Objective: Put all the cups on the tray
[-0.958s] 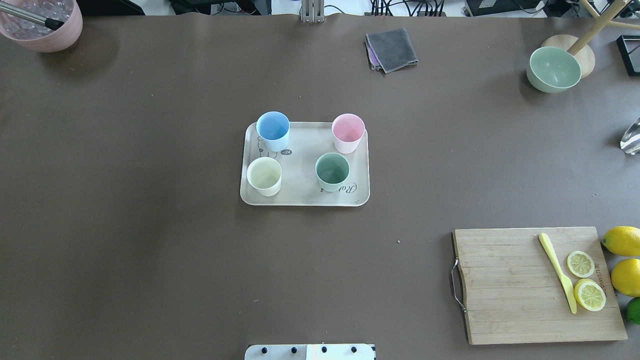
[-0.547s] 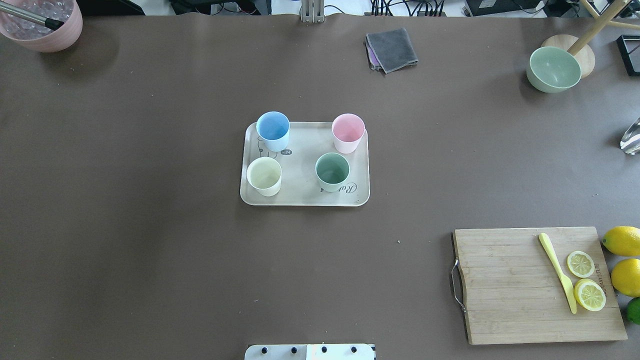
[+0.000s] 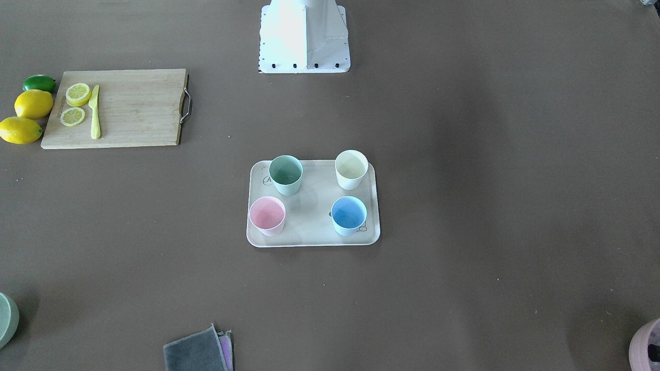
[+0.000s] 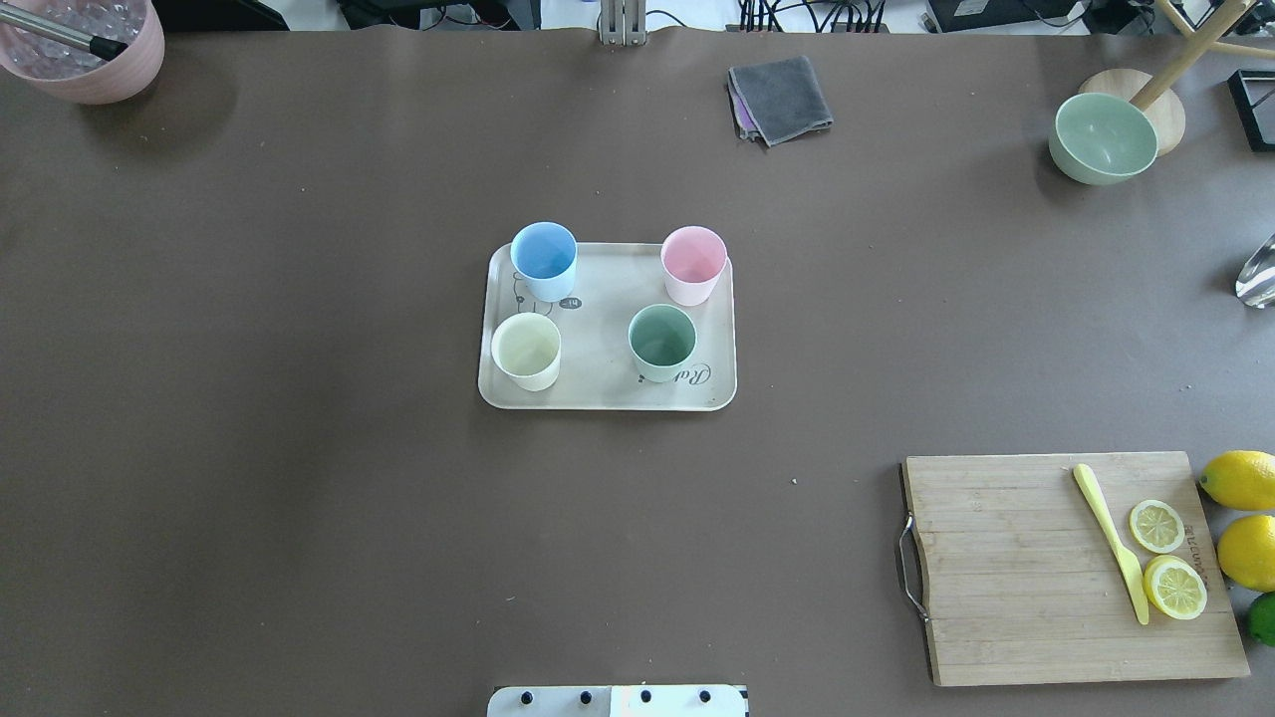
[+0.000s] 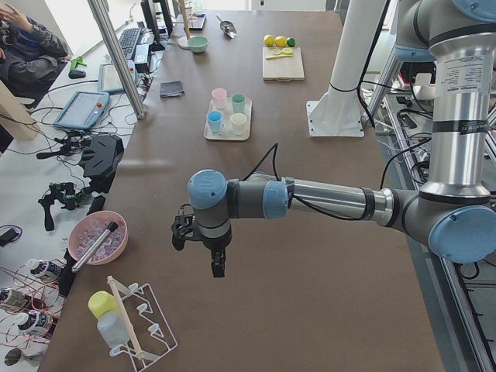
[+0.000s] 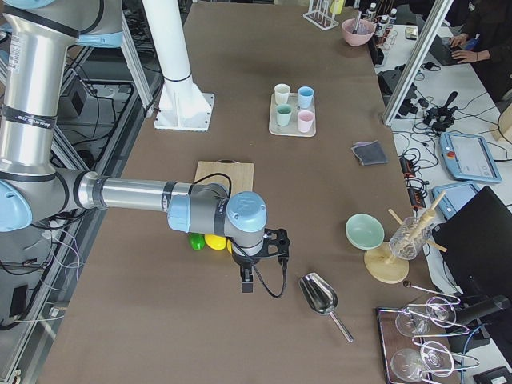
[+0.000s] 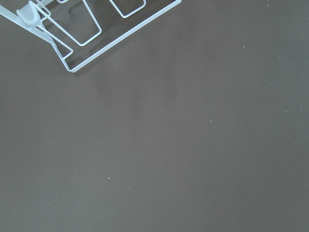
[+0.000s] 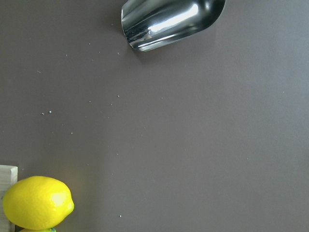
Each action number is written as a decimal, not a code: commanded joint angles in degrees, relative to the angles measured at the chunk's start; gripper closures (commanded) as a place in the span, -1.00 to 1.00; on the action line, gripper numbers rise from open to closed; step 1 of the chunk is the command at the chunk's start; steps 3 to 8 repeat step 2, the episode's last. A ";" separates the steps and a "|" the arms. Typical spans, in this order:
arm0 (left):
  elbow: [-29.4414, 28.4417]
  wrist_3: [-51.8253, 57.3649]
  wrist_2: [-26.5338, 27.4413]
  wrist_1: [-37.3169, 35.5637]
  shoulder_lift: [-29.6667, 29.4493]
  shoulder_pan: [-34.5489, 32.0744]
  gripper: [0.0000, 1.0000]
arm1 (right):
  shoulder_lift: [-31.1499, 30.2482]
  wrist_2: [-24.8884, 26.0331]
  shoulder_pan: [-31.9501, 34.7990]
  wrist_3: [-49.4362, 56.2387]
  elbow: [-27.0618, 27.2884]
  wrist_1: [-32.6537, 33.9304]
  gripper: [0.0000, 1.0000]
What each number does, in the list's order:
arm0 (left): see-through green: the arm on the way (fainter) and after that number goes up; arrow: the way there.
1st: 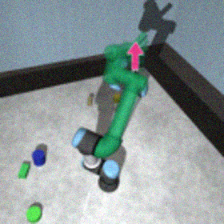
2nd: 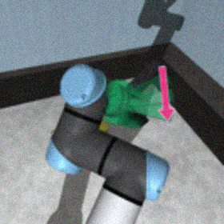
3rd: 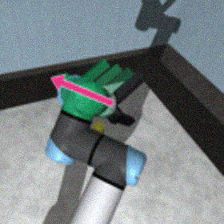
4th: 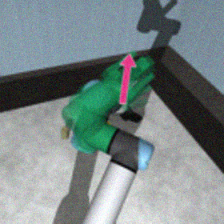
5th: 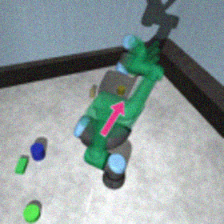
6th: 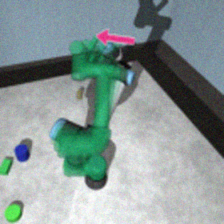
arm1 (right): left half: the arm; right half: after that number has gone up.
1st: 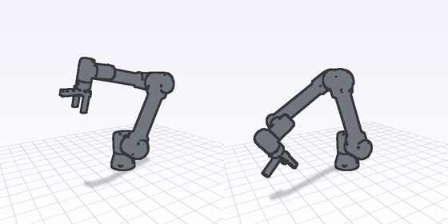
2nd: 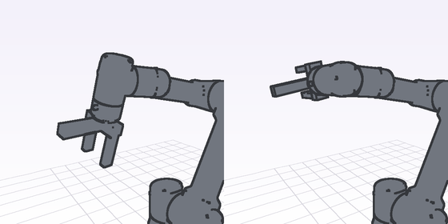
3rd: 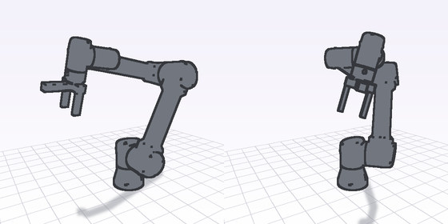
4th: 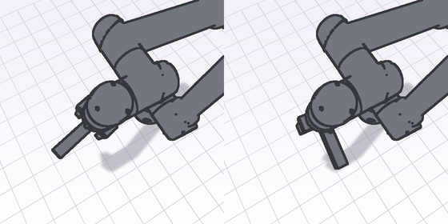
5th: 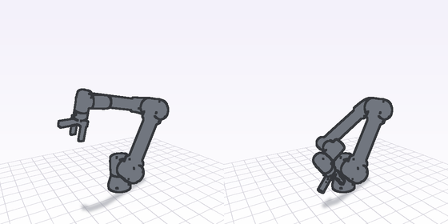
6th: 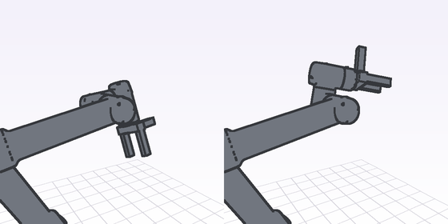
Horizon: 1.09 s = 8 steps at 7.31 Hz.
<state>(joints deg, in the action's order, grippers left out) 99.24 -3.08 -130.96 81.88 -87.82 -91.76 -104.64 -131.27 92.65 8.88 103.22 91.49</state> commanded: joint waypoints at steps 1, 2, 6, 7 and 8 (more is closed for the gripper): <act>0.08 0.00 0.00 -0.05 -0.07 0.09 -0.98 | 0.05 -0.39 -0.02 0.00 -0.04 -0.17 -1.00; 0.08 0.00 0.00 0.04 -0.07 0.09 -0.98 | -0.04 -0.39 -0.02 0.00 0.05 -0.09 -1.00; 0.08 0.00 0.00 0.04 -0.07 0.09 -0.98 | -0.04 -0.39 -0.02 0.00 0.05 -0.09 -1.00; 0.08 0.00 0.00 0.04 -0.07 0.09 -0.98 | -0.04 -0.39 -0.02 0.00 0.05 -0.09 -1.00; 0.08 0.00 0.00 0.04 -0.07 0.09 -0.98 | -0.04 -0.39 -0.02 0.00 0.05 -0.09 -1.00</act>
